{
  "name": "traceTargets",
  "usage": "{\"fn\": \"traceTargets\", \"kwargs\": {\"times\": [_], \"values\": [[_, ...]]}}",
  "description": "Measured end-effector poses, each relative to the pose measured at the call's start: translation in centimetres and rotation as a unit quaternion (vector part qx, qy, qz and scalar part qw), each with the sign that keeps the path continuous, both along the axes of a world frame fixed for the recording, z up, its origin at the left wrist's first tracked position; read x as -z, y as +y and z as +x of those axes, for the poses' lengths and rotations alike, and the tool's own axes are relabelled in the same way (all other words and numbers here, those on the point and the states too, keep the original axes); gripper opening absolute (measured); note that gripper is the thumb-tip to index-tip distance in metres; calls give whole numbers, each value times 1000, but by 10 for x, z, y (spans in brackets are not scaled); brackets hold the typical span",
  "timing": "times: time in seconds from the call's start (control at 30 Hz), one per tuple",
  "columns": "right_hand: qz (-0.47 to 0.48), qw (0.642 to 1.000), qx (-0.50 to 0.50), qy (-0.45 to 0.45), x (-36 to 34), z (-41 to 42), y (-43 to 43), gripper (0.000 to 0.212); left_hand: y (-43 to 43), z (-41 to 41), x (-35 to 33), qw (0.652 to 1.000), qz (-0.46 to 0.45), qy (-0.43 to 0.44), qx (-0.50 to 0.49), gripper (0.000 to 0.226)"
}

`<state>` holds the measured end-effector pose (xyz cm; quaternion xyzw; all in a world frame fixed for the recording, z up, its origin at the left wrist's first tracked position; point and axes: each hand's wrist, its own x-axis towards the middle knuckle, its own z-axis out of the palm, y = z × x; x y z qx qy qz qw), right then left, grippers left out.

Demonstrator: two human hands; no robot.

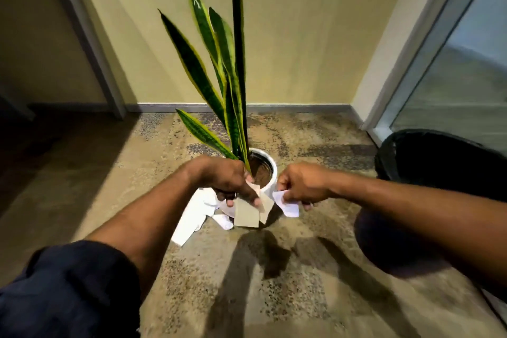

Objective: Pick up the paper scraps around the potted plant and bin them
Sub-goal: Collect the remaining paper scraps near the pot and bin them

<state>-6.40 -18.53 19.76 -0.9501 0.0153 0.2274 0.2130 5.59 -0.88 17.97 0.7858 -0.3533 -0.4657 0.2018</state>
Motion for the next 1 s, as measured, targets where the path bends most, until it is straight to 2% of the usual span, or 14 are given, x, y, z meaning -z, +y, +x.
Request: {"fn": "traceTargets", "kwargs": {"times": [0.03, 0.1, 0.17, 0.23, 0.33, 0.4, 0.47, 0.53, 0.63, 0.73, 0.8, 0.87, 0.93, 1.0], "values": [[0, 1000, 18, -6, -15, -3, -17, 19, -12, -6, -10, 999, -36, -15, -9, 30], [-15, 998, 53, -12, -46, -8, -51, 11, -36, -16, -28, 990, -108, -80, -37, 36], [-66, 994, 88, -16, -77, -17, -90, 5, -65, -32, -40, 972, -187, -109, -93, 38], [-103, 983, 148, -19, -102, -31, -133, 5, -97, -52, -46, 947, -264, -60, -173, 32], [-126, 960, 247, 40, -123, -58, -186, 8, -145, -89, -54, 909, -338, 37, -242, 25], [-151, 943, 282, 97, -126, -75, -211, 7, -177, -116, -59, 901, -354, 64, -242, 20], [-167, 930, 297, 137, -119, -87, -227, 20, -207, -140, -60, 906, -348, 68, -232, 22], [-173, 919, 314, 162, -107, -94, -238, 21, -233, -160, -59, 911, -331, 71, -236, 27], [-181, 909, 324, 189, -96, -94, -244, 19, -256, -175, -56, 927, -301, 25, -222, 43], [-224, 911, 317, 137, -98, -85, -239, 19, -261, -181, -50, 941, -285, -10, -179, 52], [-233, 917, 310, 91, -101, -72, -227, 20, -257, -177, -47, 933, -312, -16, -177, 46], [-227, 924, 304, 41, -104, -53, -208, 20, -244, -163, -46, 903, -371, -54, -210, 34], [-228, 934, 276, -8, -107, -35, -182, 22, -222, -142, -43, 858, -426, -116, -261, 23], [-190, 949, 248, -36, -104, -16, -144, 17, -188, -117, -35, 823, -449, -186, -295, 16]]}}
